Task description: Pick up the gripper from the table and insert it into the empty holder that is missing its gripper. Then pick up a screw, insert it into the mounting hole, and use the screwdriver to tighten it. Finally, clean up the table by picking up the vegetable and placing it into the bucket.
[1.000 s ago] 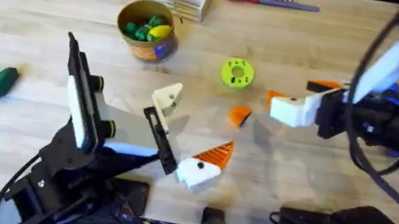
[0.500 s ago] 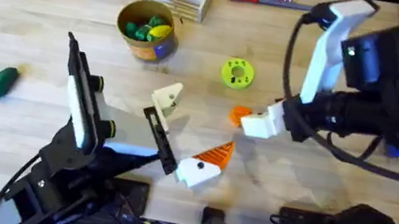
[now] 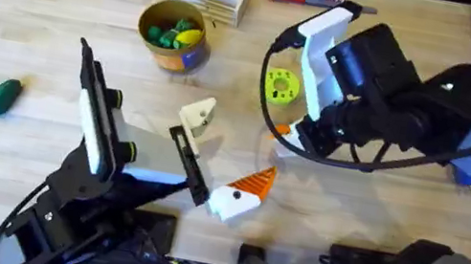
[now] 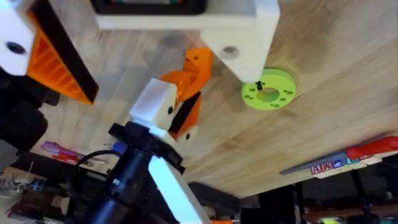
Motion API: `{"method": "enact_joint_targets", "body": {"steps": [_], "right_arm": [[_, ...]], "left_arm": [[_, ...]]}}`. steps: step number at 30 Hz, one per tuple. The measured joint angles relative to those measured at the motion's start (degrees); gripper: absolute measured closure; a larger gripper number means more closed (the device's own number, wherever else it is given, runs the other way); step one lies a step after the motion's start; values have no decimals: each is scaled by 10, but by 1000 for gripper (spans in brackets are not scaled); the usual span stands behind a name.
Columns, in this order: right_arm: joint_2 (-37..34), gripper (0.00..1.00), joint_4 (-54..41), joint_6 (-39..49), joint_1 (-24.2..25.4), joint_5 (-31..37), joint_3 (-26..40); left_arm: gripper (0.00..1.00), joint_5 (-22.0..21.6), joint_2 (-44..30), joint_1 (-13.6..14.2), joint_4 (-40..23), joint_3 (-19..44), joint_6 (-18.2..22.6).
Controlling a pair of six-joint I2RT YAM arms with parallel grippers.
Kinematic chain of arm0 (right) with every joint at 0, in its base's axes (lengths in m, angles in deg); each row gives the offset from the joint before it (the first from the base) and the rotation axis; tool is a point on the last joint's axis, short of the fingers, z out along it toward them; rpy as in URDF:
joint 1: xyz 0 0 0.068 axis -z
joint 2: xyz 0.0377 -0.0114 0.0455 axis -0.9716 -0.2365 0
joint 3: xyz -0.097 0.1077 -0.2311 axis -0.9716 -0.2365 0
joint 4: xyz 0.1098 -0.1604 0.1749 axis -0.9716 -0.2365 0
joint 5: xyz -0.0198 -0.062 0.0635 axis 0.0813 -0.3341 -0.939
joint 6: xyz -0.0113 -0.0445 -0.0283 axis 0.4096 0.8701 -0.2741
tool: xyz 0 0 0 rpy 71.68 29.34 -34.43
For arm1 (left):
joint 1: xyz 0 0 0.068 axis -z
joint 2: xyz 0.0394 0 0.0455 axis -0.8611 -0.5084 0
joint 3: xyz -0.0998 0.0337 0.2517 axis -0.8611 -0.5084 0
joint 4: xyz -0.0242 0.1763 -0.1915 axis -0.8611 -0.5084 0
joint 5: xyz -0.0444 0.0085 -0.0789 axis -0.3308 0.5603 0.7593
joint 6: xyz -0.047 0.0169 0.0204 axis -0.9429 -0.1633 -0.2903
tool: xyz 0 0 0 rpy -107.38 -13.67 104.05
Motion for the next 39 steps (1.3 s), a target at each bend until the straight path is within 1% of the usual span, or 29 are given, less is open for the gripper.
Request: {"method": "enact_joint_targets", "body": {"steps": [4,9,10,17,23,27,29,31,34,36,38,39], "right_arm": [[-6,602,10,0,0,3,0],[-6,638,11,0,0,3,0],[-6,660,11,0,0,4,0],[-6,983,-2,0,0,5,7],[-2,997,-41,1,0,5,43],[25,997,-68,2,9,5,67],[52,997,-77,2,28,5,76],[85,997,-80,0,56,5,79],[143,997,-84,-1,117,0,80],[174,997,-79,-6,163,-21,79],[201,997,-52,-19,208,-61,67],[225,997,45,-63,265,-177,9]], "left_arm": [[14,0,0,0,0,0,0],[14,0,0,0,0,0,0],[14,0,0,0,0,0,0],[14,0,0,0,0,0,0],[14,0,0,0,0,0,0],[14,0,0,0,0,0,0],[14,0,0,0,0,0,0],[13,0,0,0,0,0,0],[13,0,0,0,0,0,0],[14,0,0,0,0,0,0],[14,0,0,0,0,0,0],[15,0,0,0,0,0,0]]}}
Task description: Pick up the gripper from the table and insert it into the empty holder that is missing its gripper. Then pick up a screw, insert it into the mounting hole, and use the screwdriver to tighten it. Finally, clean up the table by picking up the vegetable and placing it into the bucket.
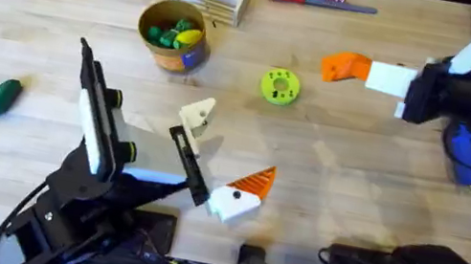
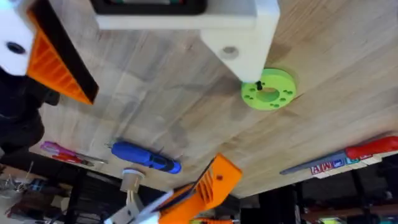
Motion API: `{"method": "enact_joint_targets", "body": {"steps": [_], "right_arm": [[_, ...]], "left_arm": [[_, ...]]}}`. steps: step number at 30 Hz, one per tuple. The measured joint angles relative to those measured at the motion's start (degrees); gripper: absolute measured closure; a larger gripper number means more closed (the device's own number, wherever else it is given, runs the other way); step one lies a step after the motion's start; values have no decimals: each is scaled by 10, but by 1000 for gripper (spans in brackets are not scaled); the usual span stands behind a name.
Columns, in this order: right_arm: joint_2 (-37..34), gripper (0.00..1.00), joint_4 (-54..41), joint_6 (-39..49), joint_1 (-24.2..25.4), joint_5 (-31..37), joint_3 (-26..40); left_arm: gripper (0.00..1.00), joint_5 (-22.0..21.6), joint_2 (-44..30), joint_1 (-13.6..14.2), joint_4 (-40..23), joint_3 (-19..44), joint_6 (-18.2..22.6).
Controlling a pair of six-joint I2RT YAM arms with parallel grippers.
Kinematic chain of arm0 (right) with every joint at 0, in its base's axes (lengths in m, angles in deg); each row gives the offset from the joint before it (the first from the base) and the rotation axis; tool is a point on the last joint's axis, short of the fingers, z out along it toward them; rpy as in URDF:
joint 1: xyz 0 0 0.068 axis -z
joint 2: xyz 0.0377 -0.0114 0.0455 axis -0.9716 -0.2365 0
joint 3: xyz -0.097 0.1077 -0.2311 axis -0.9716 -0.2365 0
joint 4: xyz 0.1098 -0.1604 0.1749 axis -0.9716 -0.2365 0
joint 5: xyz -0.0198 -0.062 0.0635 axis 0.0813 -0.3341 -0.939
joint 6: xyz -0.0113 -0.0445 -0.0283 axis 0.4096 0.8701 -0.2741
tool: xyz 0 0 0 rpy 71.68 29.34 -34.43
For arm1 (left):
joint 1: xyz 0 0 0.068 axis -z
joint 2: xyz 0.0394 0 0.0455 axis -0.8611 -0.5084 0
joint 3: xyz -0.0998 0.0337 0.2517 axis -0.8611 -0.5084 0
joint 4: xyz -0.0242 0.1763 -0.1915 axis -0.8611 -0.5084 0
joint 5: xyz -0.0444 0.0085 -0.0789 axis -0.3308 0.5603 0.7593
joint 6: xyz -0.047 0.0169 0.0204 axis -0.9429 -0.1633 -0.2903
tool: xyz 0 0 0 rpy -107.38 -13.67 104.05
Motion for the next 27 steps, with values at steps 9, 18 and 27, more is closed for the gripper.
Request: {"method": "enact_joint_targets", "body": {"steps": [9,18,27], "right_arm": [[-45,997,297,-272,-4,-260,-212],[-104,997,449,-435,-82,-358,-233],[-190,997,566,-526,-122,-387,-233]], "left_arm": [[13,0,0,0,0,0,0],[14,0,0,0,0,0,0],[13,0,0,0,0,0,0]]}}
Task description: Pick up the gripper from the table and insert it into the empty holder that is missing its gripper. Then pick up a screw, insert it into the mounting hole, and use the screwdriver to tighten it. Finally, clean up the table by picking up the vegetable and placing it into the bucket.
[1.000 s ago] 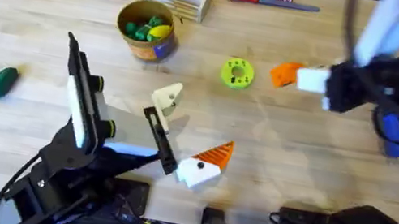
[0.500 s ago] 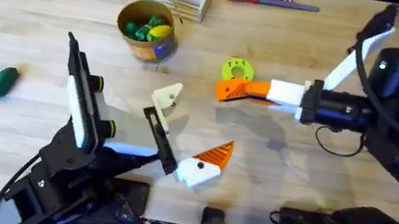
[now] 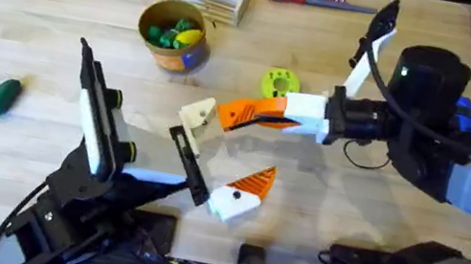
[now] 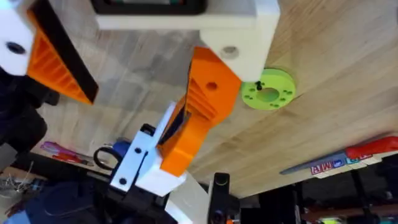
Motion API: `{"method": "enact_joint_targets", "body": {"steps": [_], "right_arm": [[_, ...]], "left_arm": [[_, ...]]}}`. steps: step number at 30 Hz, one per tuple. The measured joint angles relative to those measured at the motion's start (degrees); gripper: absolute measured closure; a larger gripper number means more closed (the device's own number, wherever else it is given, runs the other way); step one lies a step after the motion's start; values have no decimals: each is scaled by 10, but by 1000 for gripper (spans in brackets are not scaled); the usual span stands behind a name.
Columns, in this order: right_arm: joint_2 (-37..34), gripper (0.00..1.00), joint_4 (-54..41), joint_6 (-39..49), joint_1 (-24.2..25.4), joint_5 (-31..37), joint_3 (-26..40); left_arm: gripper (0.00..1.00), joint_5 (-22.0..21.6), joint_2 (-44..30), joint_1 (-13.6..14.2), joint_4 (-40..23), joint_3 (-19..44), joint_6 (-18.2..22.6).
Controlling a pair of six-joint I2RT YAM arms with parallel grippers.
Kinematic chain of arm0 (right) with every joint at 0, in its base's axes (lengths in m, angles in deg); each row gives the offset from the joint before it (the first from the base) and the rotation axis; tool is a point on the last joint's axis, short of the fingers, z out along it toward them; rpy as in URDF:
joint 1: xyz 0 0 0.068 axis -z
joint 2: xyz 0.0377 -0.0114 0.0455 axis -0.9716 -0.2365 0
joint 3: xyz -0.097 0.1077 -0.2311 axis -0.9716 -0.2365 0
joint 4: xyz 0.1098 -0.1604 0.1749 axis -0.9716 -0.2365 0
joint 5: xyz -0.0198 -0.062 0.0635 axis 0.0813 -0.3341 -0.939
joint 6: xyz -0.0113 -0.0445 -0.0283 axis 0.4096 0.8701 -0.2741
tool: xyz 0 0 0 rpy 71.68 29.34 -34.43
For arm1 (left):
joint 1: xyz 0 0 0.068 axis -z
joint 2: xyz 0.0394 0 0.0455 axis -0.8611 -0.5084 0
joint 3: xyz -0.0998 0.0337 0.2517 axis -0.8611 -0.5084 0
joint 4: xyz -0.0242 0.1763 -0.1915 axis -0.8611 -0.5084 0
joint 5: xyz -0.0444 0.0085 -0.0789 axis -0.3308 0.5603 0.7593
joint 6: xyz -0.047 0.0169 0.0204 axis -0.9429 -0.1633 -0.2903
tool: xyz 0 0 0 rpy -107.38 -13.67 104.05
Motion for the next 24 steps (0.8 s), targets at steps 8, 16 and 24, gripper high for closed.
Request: {"method": "enact_joint_targets", "body": {"steps": [8,16,24], "right_arm": [[-28,997,53,-46,-14,-4,0],[-29,997,56,-59,-15,-8,0],[-29,997,56,-60,-12,-12,0]], "left_arm": [[14,-8,0,0,-1,0,-2],[15,-10,0,0,0,0,-2],[13,-8,0,0,0,0,-2]]}}
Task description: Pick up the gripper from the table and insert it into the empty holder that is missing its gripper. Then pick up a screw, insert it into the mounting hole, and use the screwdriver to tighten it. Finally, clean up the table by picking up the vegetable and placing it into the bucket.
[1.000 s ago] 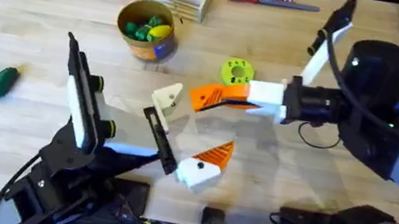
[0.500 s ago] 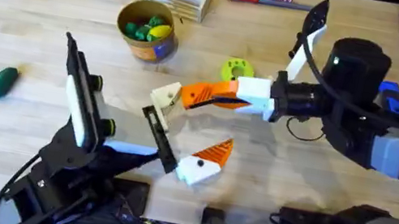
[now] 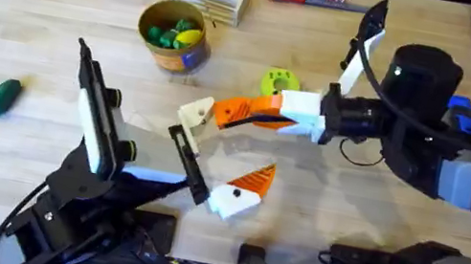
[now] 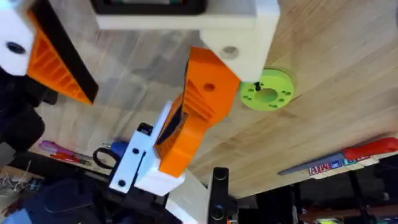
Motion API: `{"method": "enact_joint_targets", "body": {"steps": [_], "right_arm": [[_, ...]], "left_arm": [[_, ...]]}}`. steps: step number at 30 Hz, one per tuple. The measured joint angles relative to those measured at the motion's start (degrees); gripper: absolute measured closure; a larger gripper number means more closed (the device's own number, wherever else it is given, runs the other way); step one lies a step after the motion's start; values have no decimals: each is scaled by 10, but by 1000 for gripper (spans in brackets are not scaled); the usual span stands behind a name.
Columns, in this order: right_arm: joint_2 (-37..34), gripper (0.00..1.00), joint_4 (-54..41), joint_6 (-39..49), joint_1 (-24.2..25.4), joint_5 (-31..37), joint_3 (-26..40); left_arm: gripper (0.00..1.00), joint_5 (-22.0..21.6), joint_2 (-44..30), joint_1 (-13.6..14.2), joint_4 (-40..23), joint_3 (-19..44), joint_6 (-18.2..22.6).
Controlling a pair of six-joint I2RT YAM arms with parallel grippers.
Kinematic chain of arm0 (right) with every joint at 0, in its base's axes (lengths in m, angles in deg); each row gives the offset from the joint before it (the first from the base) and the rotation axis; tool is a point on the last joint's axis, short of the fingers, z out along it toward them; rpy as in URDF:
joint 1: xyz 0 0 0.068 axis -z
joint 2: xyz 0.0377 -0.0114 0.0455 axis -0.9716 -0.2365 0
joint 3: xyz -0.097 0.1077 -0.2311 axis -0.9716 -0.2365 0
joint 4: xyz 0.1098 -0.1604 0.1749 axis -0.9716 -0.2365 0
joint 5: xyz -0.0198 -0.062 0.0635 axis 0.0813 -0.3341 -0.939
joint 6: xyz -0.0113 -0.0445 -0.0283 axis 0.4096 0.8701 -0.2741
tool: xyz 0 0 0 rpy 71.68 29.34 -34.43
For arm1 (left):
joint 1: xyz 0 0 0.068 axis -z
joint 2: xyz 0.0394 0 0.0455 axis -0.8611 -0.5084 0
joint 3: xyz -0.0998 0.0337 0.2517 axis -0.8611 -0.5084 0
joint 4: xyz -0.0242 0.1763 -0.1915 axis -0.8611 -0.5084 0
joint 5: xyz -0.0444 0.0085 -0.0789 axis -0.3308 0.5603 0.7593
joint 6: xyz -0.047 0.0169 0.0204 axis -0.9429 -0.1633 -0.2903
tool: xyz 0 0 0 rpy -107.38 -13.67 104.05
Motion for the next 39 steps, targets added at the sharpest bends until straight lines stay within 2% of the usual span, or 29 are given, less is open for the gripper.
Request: {"method": "enact_joint_targets", "body": {"steps": [13,21,31,39], "right_arm": [[0,997,2,0,4,-17,0],[-5,997,43,-15,5,-17,0],[-20,998,48,-17,-38,22,-1],[-53,998,72,-17,-50,29,-1]], "left_arm": [[13,6,0,0,0,0,0],[14,5,0,0,1,0,3],[13,-12,0,-1,-1,0,-1],[15,-5,0,-1,-1,0,-14]]}}
